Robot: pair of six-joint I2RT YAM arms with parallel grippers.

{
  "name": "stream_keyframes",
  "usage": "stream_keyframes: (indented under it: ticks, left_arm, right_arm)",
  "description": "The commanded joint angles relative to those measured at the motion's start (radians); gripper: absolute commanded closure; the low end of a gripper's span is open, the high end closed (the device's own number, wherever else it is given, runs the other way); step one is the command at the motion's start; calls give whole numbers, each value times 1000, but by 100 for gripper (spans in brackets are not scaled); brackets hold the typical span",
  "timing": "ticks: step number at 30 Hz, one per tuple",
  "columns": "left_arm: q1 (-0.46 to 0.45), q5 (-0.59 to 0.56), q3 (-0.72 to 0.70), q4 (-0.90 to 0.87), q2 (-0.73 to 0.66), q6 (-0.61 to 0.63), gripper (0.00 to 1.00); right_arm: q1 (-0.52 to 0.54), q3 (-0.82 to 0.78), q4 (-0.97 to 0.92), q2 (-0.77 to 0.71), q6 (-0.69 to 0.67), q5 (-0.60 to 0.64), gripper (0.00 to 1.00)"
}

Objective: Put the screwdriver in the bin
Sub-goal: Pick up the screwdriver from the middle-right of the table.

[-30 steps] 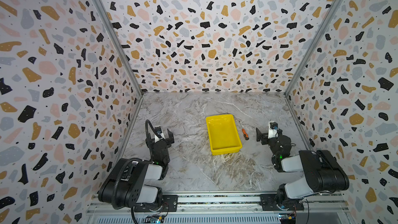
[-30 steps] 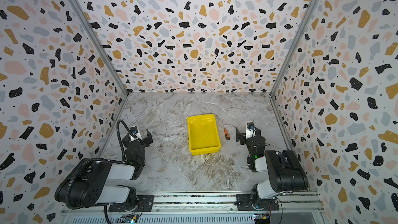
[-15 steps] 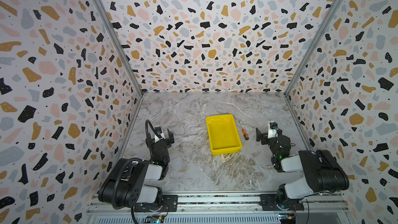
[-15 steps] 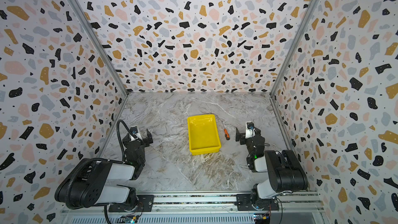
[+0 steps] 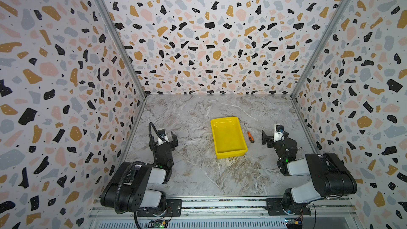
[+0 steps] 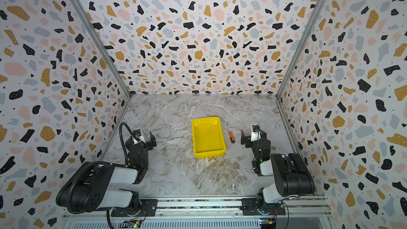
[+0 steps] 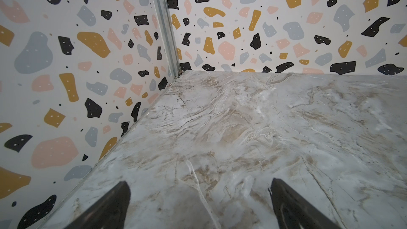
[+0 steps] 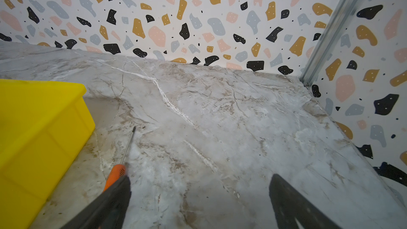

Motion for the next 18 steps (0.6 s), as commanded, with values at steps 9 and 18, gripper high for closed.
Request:
stream_keyframes:
  ticks: [9,18]
  left_arm:
    - [4,24,3,48,-26,-5,0]
    - [2,244,140,-426,-280,14,0]
  right_arm:
    - [24,-16,41,-25,-14,35,1]
    - [107,-169,71,-300,-24,164,1]
